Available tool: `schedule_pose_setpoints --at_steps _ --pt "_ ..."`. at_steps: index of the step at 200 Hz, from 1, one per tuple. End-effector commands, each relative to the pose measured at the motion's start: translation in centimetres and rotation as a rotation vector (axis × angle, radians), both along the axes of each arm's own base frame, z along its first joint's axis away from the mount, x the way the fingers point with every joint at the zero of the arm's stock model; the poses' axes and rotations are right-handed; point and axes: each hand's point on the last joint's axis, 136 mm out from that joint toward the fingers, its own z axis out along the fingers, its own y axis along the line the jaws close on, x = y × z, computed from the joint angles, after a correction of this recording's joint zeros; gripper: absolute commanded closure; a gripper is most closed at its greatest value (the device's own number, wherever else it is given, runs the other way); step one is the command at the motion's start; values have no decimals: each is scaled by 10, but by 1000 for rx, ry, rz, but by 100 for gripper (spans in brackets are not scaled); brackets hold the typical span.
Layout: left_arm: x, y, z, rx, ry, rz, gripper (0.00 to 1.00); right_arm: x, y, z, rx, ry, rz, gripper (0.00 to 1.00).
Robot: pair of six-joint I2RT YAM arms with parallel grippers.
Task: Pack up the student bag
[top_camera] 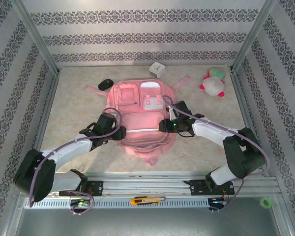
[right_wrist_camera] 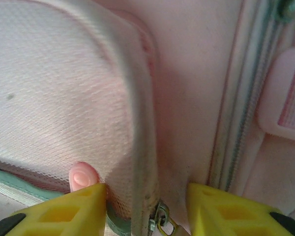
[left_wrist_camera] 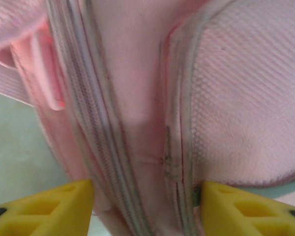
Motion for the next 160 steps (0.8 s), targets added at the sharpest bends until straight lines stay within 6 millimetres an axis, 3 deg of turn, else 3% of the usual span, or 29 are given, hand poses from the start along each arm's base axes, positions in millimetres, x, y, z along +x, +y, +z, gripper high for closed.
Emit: schedule_pose_setpoints --at_steps 1,23,56,103,160 --pt "2 9 -26 3 21 79 53 -13 -24 -44 -95 63 -107 58" --pt "-2 7 -36 -1 36 78 58 -17 -23 -51 -77 62 -128 59" --pt "6 -17 -27 -20 -5 27 58 -22 -28 -45 -69 39 -155 59" --pt "17 -63 -19 -52 -40 -32 55 -31 -64 -42 -62 28 -242 58" --pt "31 -63 3 -15 -128 -28 49 -22 -67 -12 -13 -41 -239 55"
